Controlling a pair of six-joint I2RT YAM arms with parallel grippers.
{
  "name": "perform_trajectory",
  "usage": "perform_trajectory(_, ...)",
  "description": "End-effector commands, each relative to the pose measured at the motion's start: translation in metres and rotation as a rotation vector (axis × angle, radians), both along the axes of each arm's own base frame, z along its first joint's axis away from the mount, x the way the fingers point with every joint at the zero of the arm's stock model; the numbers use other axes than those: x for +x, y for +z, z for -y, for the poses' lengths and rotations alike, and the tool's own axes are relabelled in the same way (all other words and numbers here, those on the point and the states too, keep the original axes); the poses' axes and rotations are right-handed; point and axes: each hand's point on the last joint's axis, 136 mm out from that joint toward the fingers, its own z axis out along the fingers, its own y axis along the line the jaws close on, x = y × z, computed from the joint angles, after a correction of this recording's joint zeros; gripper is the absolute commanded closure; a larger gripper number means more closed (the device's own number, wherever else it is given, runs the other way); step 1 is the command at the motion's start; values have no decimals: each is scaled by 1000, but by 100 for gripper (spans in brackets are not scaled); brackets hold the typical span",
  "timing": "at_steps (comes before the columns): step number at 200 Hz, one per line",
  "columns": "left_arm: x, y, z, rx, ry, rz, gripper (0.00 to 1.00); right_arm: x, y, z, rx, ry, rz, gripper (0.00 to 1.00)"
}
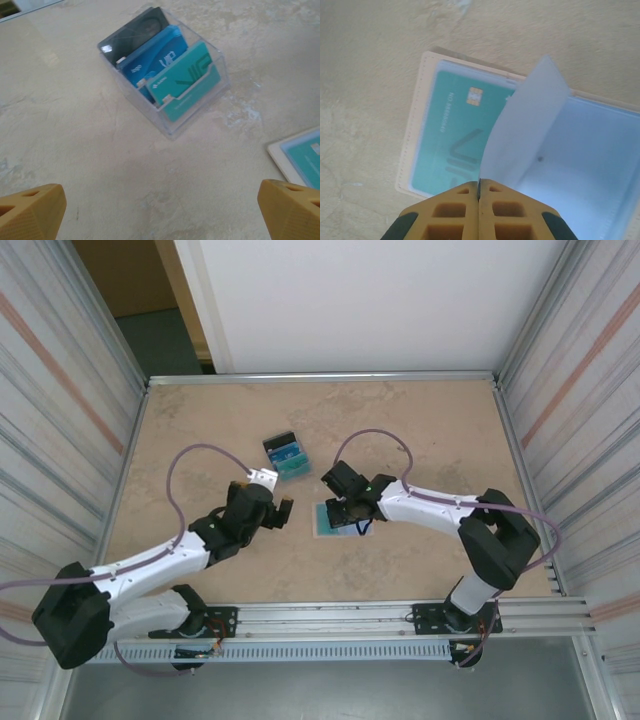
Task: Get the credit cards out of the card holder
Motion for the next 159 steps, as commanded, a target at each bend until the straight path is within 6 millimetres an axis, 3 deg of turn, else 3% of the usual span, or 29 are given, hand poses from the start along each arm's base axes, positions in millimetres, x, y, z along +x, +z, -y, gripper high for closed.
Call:
perform_trajectory(1,5,13,21,23,-69,42,1,1,1,20,-19,-63,8,90)
perform_trajectory(50,8,-2,51,82,-144,7,1,1,1,44,-21,-130,14,78)
perform_trajectory(120,13,-33,75,110,-202,-73,1,2,-15,74,-17,-218,-30,77)
perform_trajectory(159,15,-52,79,142,-211,-114,1,4,-16,82,-10,-249,-45,77)
